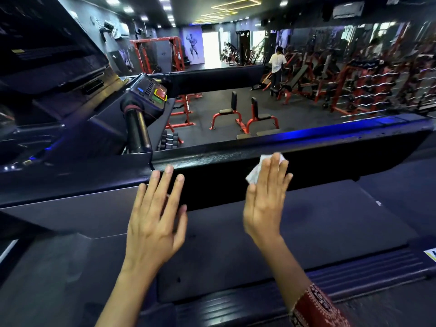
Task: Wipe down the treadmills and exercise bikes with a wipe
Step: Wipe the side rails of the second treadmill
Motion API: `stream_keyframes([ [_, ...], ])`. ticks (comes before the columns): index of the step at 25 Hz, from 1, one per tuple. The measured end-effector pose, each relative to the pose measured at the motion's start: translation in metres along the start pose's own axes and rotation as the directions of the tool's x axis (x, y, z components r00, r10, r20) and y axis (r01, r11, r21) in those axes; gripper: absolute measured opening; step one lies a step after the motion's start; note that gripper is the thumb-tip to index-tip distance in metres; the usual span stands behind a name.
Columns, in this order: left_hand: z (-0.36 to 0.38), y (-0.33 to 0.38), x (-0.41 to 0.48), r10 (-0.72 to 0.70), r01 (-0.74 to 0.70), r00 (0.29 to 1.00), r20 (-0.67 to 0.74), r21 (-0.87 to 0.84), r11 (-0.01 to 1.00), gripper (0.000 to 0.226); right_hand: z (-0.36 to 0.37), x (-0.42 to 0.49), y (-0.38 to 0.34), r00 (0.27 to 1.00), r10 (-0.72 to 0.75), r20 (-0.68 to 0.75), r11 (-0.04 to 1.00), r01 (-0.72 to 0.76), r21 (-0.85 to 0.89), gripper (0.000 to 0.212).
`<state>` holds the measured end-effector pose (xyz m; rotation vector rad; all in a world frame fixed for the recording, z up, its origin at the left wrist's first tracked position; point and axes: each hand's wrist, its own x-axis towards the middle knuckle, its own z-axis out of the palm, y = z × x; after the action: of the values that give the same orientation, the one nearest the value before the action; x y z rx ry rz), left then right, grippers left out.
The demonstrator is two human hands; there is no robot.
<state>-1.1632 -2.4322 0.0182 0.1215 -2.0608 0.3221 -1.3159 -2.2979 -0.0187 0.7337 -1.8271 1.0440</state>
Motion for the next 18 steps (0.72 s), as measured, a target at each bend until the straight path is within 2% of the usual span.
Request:
stream_keyframes([
  [1, -0.002, -0.007, -0.002, -0.009, 0.009, 1.000, -0.009, 0.000, 1.000, 0.053, 0.005, 0.006, -0.025, 0.999, 0.046, 0.008, 0.996, -0.046, 0.079, 0.053],
  [2, -0.004, -0.013, -0.004, -0.019, 0.019, 1.000, -0.015, -0.006, 1.000, 0.053, 0.014, 0.008, -0.051, 0.999, -0.006, 0.041, 0.991, 0.001, 0.130, 0.053],
  [3, -0.006, -0.019, -0.006, -0.022, 0.021, 1.000, -0.015, -0.017, 1.000, 0.053, 0.023, 0.001, -0.070, 0.986, -0.147, 0.077, 0.982, 0.136, 0.133, 0.053],
  [5, -0.011, -0.029, -0.012, -0.004, 0.004, 1.000, -0.014, -0.026, 1.000, 0.053, 0.035, -0.027, -0.069, 0.887, -0.444, 0.125, 0.896, 0.440, 0.060, 0.053],
  [6, -0.014, -0.037, -0.016, 0.005, -0.006, 1.000, -0.013, -0.021, 1.000, 0.053, 0.035, -0.038, -0.053, 0.857, -0.494, 0.144, 0.867, 0.499, 0.006, 0.053],
  [7, -0.017, -0.044, -0.021, 0.010, -0.010, 1.000, -0.016, -0.011, 1.000, 0.053, 0.032, -0.045, -0.038, 0.876, -0.460, 0.144, 0.883, 0.469, -0.033, 0.052],
  [8, -0.019, -0.051, -0.024, 0.009, -0.010, 1.000, -0.026, -0.002, 1.000, 0.053, 0.028, -0.046, -0.031, 0.931, -0.342, 0.127, 0.935, 0.350, -0.047, 0.050],
  [9, -0.021, -0.057, -0.026, 0.009, -0.009, 0.999, -0.034, 0.003, 1.000, 0.053, 0.026, -0.041, -0.035, 0.983, -0.163, 0.089, 0.985, 0.167, -0.038, 0.049],
  [10, -0.022, -0.061, -0.027, 0.014, -0.014, 0.999, -0.038, 0.001, 1.000, 0.054, 0.027, -0.032, -0.049, 0.999, 0.018, 0.042, 1.000, -0.018, 0.002, 0.050],
  [11, -0.023, -0.065, -0.028, 0.024, -0.025, 0.999, -0.040, -0.006, 1.000, 0.053, 0.031, -0.023, -0.070, 0.992, 0.127, 0.016, 0.990, -0.128, 0.065, 0.051],
  [12, -0.023, -0.067, -0.028, 0.037, -0.038, 0.998, -0.044, -0.013, 0.999, 0.053, 0.036, -0.018, -0.091, 0.991, 0.131, 0.023, 0.984, -0.133, 0.115, 0.051],
  [14, -0.022, -0.071, -0.028, 0.068, -0.070, 0.996, -0.052, -0.025, 0.997, 0.052, 0.047, -0.032, -0.108, 0.987, -0.145, 0.075, 0.983, 0.135, 0.125, 0.051],
  [15, -0.022, -0.073, -0.029, 0.084, -0.086, 0.995, -0.058, -0.030, 0.996, 0.052, 0.047, -0.041, -0.099, 0.955, -0.279, 0.100, 0.958, 0.270, 0.100, 0.051],
  [16, -0.021, -0.076, -0.030, 0.097, -0.100, 0.993, -0.067, -0.040, 0.994, 0.052, 0.044, -0.049, -0.084, 0.932, -0.343, 0.116, 0.939, 0.339, 0.049, 0.051],
  [17, -0.021, -0.078, -0.031, 0.104, -0.108, 0.992, -0.076, -0.049, 0.993, 0.052, 0.039, -0.051, -0.069, 0.938, -0.328, 0.116, 0.944, 0.329, 0.004, 0.051],
  [18, -0.020, -0.079, -0.031, 0.103, -0.108, 0.991, -0.084, -0.061, 0.992, 0.052, 0.035, -0.049, -0.062, 0.965, -0.239, 0.107, 0.970, 0.242, -0.018, 0.051],
])
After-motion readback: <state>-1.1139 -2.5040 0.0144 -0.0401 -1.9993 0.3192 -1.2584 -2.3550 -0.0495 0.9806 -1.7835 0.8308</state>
